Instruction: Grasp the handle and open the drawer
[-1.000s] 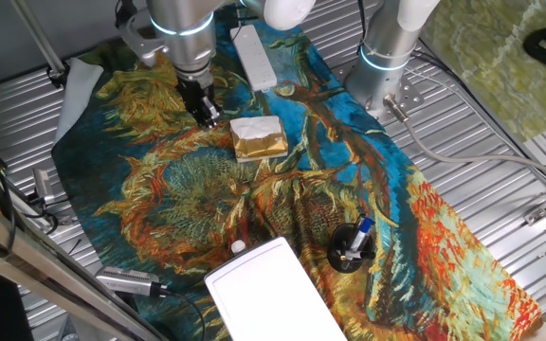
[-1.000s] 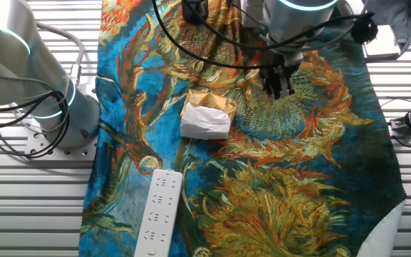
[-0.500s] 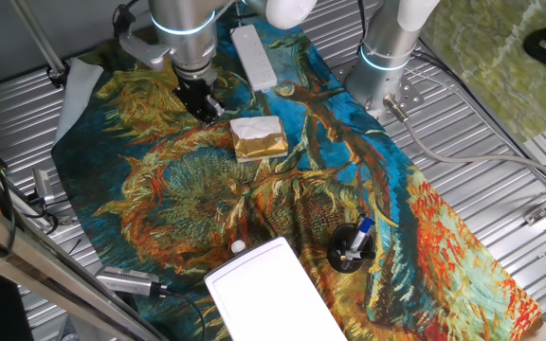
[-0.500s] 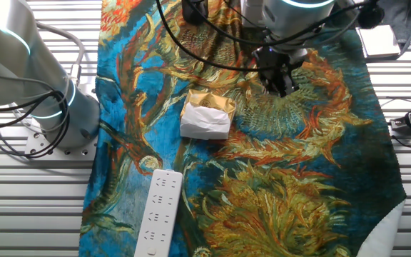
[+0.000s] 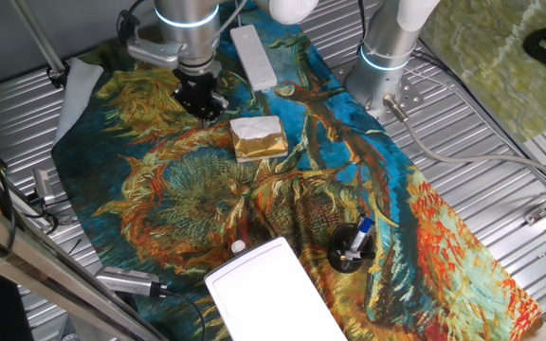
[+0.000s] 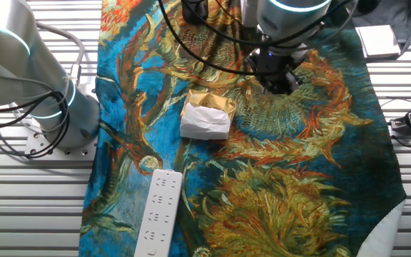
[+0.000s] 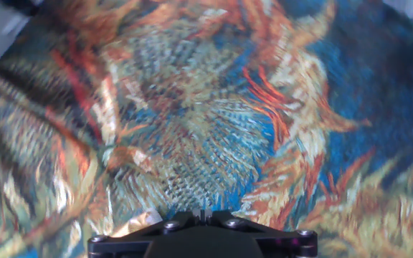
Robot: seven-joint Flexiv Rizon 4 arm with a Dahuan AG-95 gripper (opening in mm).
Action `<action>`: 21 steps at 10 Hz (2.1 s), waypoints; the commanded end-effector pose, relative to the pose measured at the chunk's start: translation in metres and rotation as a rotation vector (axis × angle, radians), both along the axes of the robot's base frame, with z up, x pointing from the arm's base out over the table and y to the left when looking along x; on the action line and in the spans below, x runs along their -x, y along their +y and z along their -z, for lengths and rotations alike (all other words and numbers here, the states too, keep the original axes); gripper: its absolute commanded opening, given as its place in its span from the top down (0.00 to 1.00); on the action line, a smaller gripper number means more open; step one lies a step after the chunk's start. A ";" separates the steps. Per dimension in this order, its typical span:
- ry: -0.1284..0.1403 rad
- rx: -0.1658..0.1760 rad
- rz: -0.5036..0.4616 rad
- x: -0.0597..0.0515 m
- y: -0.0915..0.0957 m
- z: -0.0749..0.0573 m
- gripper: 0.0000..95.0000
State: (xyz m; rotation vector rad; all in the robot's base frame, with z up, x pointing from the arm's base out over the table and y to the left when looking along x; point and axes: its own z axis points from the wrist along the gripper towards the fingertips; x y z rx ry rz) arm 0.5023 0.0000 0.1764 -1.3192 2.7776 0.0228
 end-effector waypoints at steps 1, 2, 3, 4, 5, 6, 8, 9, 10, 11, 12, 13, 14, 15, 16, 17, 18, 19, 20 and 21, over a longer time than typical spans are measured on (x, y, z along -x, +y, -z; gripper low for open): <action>-0.035 -0.091 -0.329 -0.017 0.000 -0.002 1.00; -0.048 -0.118 -0.389 -0.023 0.000 -0.004 1.00; -0.054 -0.136 -0.414 -0.028 0.000 -0.006 1.00; -0.057 -0.168 -0.448 -0.036 0.001 -0.006 1.00; -0.058 -0.176 -0.465 -0.040 0.001 -0.007 1.00; -0.059 -0.186 -0.504 -0.049 0.002 -0.006 1.00; -0.049 -0.200 -0.568 -0.064 0.006 -0.003 1.00; -0.056 -0.223 -0.586 -0.068 0.008 0.000 1.00; -0.062 -0.255 -0.589 -0.072 0.010 0.006 1.00; -0.067 -0.278 -0.596 -0.073 0.016 0.011 1.00; -0.066 -0.279 -0.595 -0.073 0.021 0.013 1.00; -0.064 -0.281 -0.578 -0.072 0.030 0.016 1.00; -0.063 -0.287 -0.564 -0.072 0.034 0.018 1.00; -0.062 -0.296 -0.548 -0.071 0.040 0.019 1.00; -0.064 -0.305 -0.543 -0.071 0.043 0.020 1.00; -0.069 -0.325 -0.541 -0.070 0.048 0.022 1.00; -0.075 -0.344 -0.539 -0.070 0.052 0.024 1.00; -0.080 -0.363 -0.536 -0.070 0.055 0.026 1.00; -0.084 -0.378 -0.534 -0.070 0.057 0.028 1.00; -0.093 -0.394 -0.529 -0.070 0.060 0.032 0.80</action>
